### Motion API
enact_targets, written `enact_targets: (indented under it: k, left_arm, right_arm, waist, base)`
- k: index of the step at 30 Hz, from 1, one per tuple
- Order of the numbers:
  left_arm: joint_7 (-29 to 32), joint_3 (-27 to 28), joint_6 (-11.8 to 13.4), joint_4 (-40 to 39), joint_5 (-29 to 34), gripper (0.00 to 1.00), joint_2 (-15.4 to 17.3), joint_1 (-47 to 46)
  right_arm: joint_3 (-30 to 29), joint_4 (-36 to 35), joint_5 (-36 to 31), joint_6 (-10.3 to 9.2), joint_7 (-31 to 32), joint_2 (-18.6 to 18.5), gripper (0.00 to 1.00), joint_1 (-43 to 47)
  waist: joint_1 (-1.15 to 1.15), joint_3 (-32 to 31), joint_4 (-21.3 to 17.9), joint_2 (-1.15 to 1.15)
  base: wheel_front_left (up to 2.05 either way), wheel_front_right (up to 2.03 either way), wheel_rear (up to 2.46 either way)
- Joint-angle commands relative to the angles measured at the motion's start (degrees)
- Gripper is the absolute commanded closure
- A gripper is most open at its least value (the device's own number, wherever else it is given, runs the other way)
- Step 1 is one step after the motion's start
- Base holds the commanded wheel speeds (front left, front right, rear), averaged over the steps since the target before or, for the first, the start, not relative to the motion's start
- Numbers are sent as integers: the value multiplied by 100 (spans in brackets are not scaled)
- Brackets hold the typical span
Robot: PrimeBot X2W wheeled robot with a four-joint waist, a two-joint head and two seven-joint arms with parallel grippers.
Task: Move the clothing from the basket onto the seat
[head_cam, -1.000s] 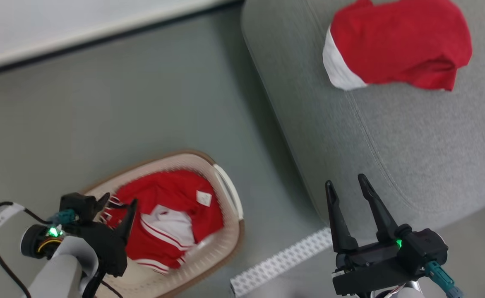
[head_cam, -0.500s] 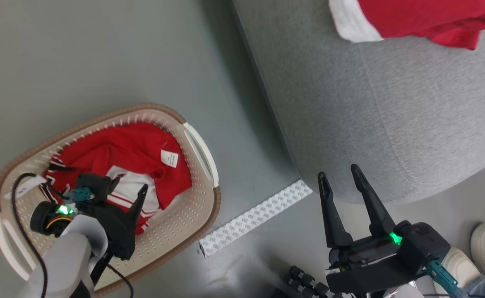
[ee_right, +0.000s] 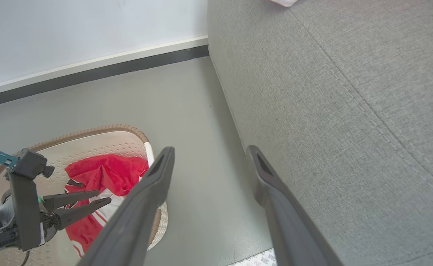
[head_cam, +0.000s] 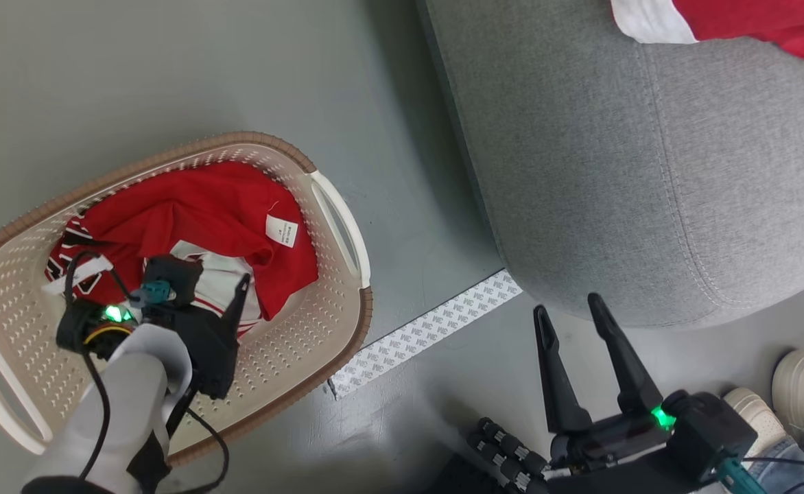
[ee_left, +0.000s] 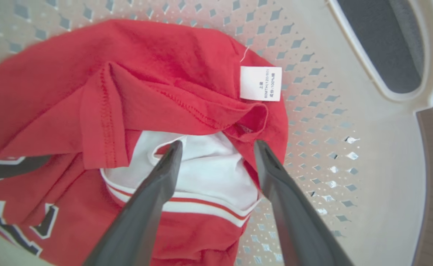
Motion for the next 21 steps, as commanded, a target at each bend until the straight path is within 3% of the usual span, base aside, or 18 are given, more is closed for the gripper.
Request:
enact_targets:
  k: [1, 15, 21]
  left_arm:
    - [-48, -15, 78, 108, 95, 0, 28, -83]
    - [245, -15, 479, 1195, -35, 0, -193, -605]
    - [475, 99, 452, 1470, -233, 0, -323, -678]
  right_arm:
    - [11, -26, 45, 0, -27, 20, 0, 83]
    - [-98, -334, 78, 0, -27, 20, 0, 582]
    - [-16, -339, 159, 0, -27, 19, 0, 590]
  waist:
    - [0, 30, 15, -1]
    - [0, 236, 80, -1]
    - [0, 342, 116, -1]
  base:
    - [0, 0, 0]
    - [0, 0, 0]
    - [0, 0, 0]
